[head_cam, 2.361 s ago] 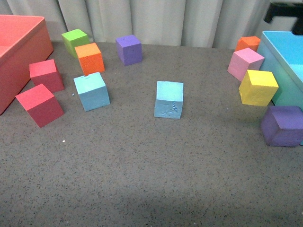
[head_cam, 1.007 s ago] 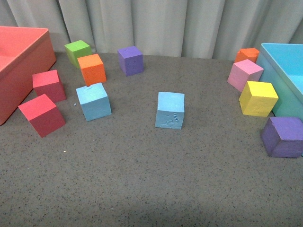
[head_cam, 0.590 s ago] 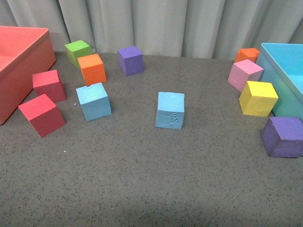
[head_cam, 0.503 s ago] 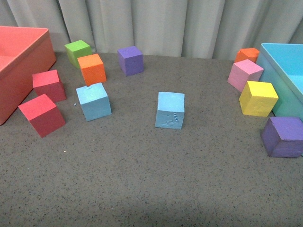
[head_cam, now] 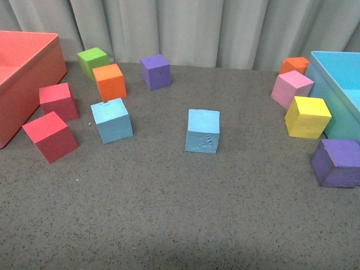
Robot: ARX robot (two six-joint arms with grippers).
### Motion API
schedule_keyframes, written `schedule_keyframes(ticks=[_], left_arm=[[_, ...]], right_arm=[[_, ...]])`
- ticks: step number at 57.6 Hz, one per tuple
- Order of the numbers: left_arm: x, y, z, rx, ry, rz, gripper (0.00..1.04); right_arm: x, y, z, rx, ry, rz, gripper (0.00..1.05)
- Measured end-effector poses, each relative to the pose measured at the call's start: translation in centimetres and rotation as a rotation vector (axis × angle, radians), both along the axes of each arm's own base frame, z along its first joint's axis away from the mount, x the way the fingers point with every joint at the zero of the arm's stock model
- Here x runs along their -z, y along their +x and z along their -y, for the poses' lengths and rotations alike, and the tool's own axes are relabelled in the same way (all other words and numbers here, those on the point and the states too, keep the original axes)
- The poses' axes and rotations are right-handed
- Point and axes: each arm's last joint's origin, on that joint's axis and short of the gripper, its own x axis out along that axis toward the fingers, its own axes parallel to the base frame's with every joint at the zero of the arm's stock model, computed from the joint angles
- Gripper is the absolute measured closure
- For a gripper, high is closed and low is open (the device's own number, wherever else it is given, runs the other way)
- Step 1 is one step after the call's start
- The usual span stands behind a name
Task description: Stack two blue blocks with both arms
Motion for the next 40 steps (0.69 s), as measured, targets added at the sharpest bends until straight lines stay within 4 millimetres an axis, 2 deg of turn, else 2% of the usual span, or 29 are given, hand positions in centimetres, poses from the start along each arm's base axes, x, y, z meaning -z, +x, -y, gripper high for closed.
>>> schedule_keyframes(ticks=[11, 13, 34, 40], left_arm=[[0.0, 0.0, 0.0, 0.0, 0.0, 0.0, 0.07], [0.0, 0.0, 0.0, 0.0, 0.0, 0.0, 0.07], [0.03, 0.02, -0.01, -0.008, -0.001, -0.01, 0.07], [0.9, 0.53, -0.14, -0.078, 0.001, -0.249, 0.07]], right_arm=[[-0.2, -0.29, 0.0, 0.0, 0.0, 0.029, 1.04], [-0.2, -0.29, 0.0, 0.0, 0.0, 0.029, 1.0], [-0.2, -0.29, 0.0, 0.0, 0.0, 0.03, 0.37], [-0.21, -0.29, 0.0, 0.0, 0.0, 0.03, 0.15]])
